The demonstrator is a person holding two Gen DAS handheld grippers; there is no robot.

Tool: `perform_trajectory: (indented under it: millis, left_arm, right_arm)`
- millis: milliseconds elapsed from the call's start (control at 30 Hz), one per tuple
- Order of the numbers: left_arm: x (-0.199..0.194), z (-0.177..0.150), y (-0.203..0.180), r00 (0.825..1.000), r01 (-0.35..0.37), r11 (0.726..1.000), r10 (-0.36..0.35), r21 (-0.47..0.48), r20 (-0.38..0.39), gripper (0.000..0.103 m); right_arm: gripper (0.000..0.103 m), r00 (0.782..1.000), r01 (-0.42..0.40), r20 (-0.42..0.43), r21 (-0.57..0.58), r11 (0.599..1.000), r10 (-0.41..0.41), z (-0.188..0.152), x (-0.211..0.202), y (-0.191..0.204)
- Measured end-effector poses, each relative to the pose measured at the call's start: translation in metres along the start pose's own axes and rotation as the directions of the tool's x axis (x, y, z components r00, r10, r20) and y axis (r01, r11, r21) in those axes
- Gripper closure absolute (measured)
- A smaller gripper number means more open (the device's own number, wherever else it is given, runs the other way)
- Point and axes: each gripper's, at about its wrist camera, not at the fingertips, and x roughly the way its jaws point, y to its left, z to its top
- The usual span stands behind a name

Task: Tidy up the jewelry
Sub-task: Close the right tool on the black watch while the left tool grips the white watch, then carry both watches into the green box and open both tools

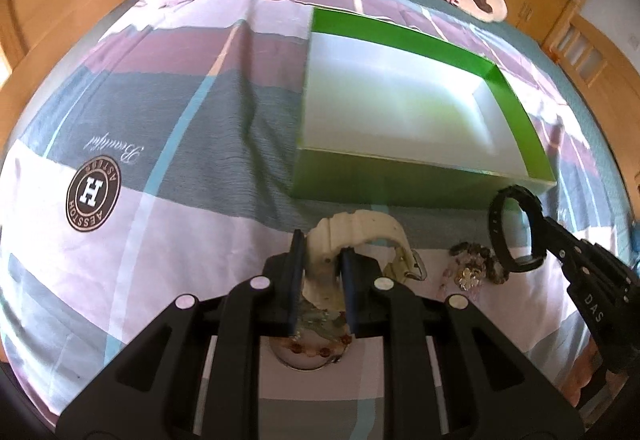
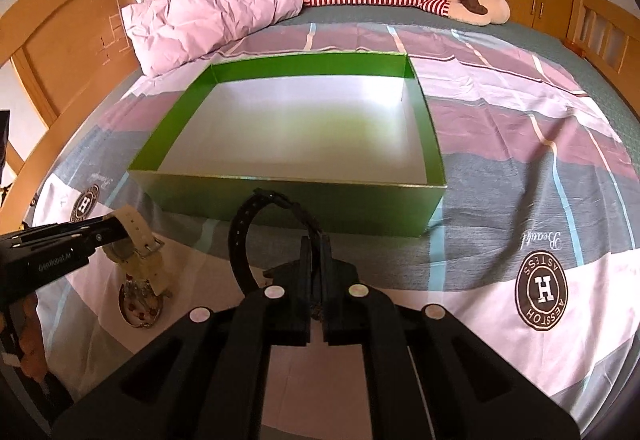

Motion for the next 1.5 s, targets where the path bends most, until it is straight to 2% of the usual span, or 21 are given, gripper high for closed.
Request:
perform_trajectory:
  millis: [200,333,567,667,767,867,1033,1067,1100,1133,1167,1200,1333,1400,1500]
  left_arm:
    - [-0.004,0.003,0.015,0.997,0.072,0.996,-0.072,-0.057,-0.011,0.086]
    - [-0.014,0.005,0.02,0.994,0.109,0.991,-0.109,-0.078,0.007,0.086]
    - [-0.037,0.018,0.022,0.98,0.184,0.98,-0.177,-0.079,0.089,0.086]
    - [-0.042,0.034,0.02,0.972,0.207,0.973,-0.193,-0.099,0.138,0.086]
    - [-0.042,0.048,0.014,0.967,0.208,0.973,-0.189,-0.101,0.174,0.086]
    - [-0.037,0.061,0.004,0.952,0.243,0.965,-0.218,-0.095,0.217,0.086]
    - [-0.014,0.068,-0.017,0.958,0.23,0.971,-0.214,-0.069,0.191,0.086]
    - [-0.012,0.069,-0.018,0.959,0.225,0.972,-0.208,-0.071,0.192,0.082]
    - [-0.007,0.069,-0.019,0.963,0.21,0.975,-0.192,-0.076,0.191,0.066]
    - [-0.005,0.07,-0.019,0.964,0.202,0.976,-0.184,-0.077,0.193,0.054]
    - [-0.005,0.07,-0.017,0.962,0.2,0.977,-0.18,-0.079,0.207,0.041]
    - [-0.008,0.068,-0.015,0.958,0.196,0.977,-0.173,-0.081,0.23,0.041]
    - [-0.023,0.066,-0.004,0.967,0.185,0.98,-0.168,-0.073,0.193,0.039]
    - [-0.032,0.055,0.007,0.977,0.157,0.984,-0.142,-0.088,0.157,0.036]
    - [-0.028,0.027,0.022,0.997,0.052,0.996,-0.047,-0.078,0.066,0.036]
  right_arm:
    - [0.1,1.0,-0.012,0.0,-0.004,1.0,0.012,-0.001,-0.002,0.001]
    - [0.1,0.999,-0.034,0.022,-0.012,0.999,0.035,0.0,-0.009,0.004]
    - [0.1,0.993,-0.075,0.09,-0.002,0.997,0.075,0.013,-0.023,0.005]
    - [0.1,0.981,-0.096,0.17,-0.008,0.995,0.096,0.03,-0.028,0.005]
    - [0.1,0.974,-0.094,0.211,0.019,0.995,0.087,0.041,-0.026,-0.002]
    - [0.1,0.976,-0.079,0.207,0.069,0.994,0.064,0.049,-0.011,-0.015]
    - [0.098,0.984,-0.04,0.177,0.122,0.992,0.018,0.055,0.019,-0.032]
    - [0.097,0.986,-0.039,0.166,0.127,0.991,0.017,0.056,0.023,-0.033]
    - [0.09,0.989,-0.042,0.146,0.144,0.989,0.021,0.054,0.028,-0.035]
    - [0.074,0.99,-0.047,0.138,0.154,0.987,0.026,0.053,0.028,-0.038]
    - [0.065,0.99,-0.062,0.133,0.167,0.984,0.04,0.051,0.027,-0.039]
    - [0.054,0.989,-0.07,0.141,0.171,0.983,0.046,0.05,0.023,-0.039]
    - [0.054,0.99,-0.097,0.118,0.136,0.986,0.081,0.047,0.001,-0.03]
    - [0.054,0.992,-0.105,0.077,0.116,0.988,0.096,0.041,-0.006,-0.025]
    - [0.054,0.996,-0.071,-0.051,0.054,0.996,0.074,0.022,-0.001,-0.012]
